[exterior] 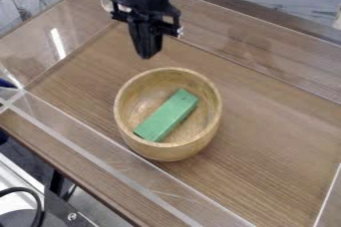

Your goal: Put the green block in the brown bowl

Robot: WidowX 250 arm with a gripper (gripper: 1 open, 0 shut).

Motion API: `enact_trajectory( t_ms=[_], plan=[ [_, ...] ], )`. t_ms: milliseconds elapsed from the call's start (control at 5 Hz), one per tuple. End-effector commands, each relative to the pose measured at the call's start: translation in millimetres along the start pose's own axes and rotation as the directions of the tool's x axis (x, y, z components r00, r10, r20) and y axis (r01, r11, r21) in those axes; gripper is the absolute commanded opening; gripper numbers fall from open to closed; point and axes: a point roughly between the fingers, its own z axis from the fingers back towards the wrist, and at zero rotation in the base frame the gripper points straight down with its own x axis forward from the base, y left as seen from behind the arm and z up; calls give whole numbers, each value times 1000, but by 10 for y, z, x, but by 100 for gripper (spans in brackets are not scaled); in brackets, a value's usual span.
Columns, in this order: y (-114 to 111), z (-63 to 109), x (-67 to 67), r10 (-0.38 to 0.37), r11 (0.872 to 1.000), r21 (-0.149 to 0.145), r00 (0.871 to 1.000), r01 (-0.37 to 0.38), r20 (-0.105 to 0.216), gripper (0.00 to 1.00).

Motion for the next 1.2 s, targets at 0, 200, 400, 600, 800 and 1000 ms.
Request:
enact_trajectory(
  t_ms=[0, 200, 400, 600, 800, 1000],
  plan=[
    [54, 10, 125, -7, 999, 36, 999, 5, 36, 0],
    [17, -124, 163, -23, 999, 40, 1000, 23, 15, 0],
    [4, -197, 191, -31, 999, 40, 999, 31, 5, 0],
    [-6, -269, 189, -36, 999, 39, 999, 37, -8, 0],
    [9, -385, 172, -41, 998, 43, 999, 43, -33, 0],
    [26, -458, 180, -34, 998, 44, 999, 36, -43, 0]
  ],
)
